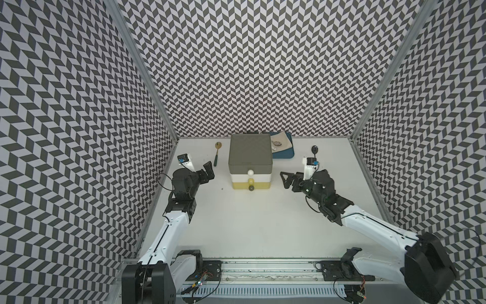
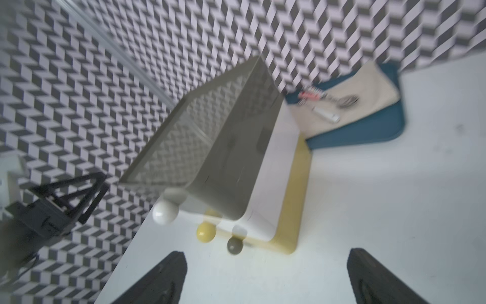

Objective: Place the brooch boxes into the drawer by color
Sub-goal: Close the drawer in the storage box, then reset both arms

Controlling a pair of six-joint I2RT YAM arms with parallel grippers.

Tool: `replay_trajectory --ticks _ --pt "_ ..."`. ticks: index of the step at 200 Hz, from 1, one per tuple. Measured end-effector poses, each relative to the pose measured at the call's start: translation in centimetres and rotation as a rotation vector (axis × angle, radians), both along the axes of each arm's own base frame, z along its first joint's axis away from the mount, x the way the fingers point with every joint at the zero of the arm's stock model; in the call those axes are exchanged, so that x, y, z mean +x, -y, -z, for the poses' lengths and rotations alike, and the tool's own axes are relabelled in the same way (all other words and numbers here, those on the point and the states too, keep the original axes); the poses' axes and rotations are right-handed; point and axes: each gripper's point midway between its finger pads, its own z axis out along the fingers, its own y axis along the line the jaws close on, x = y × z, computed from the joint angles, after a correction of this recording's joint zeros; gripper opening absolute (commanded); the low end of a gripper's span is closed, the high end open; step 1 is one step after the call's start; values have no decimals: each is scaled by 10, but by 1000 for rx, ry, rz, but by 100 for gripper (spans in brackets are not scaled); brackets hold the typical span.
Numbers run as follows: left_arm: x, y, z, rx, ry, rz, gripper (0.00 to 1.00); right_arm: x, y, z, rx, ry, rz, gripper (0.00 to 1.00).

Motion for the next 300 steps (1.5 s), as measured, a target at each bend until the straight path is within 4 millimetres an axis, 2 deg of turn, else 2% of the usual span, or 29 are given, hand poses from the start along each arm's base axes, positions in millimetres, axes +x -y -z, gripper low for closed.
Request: replay_trajectory --ticks 17,34,41,60,74,97,112,124,157,187,216,240,275,300 --pt "6 -13 6 46 30 -79 100 17 52 -14 -41 59 184 99" --pt "9 -22 34 76 7 -129 100 31 101 -5 -141 57 369 99" --pt "10 -24 49 88 -17 -143 100 33 115 3 -195 46 419 99" --pt "6 -29 88 130 -83 -167 100 31 137 23 -337 47 484 99" --pt "-1 -31 105 165 -89 -175 100 27 153 35 -403 67 515 99" --pt "-13 -34 118 191 -71 -184 100 28 199 56 -472 46 607 99" --pt "-8 -33 113 198 -34 -181 100 33 223 64 -492 33 653 99" --pt "-4 -32 105 196 16 -177 100 36 233 71 -487 37 662 100" --pt "-1 -28 94 209 82 -158 100 32 234 94 -423 69 613 99" --pt "2 -23 91 220 106 -134 100 12 211 119 -396 119 486 99" --pt "0 -18 97 231 113 -114 100 -3 195 124 -386 199 410 99" --pt "1 -16 94 235 129 -109 100 2 195 105 -373 259 426 99" --pt "1 -14 92 241 135 -104 100 37 183 70 -380 344 388 99" --pt "1 -13 92 244 136 -102 100 42 174 69 -396 349 343 99"
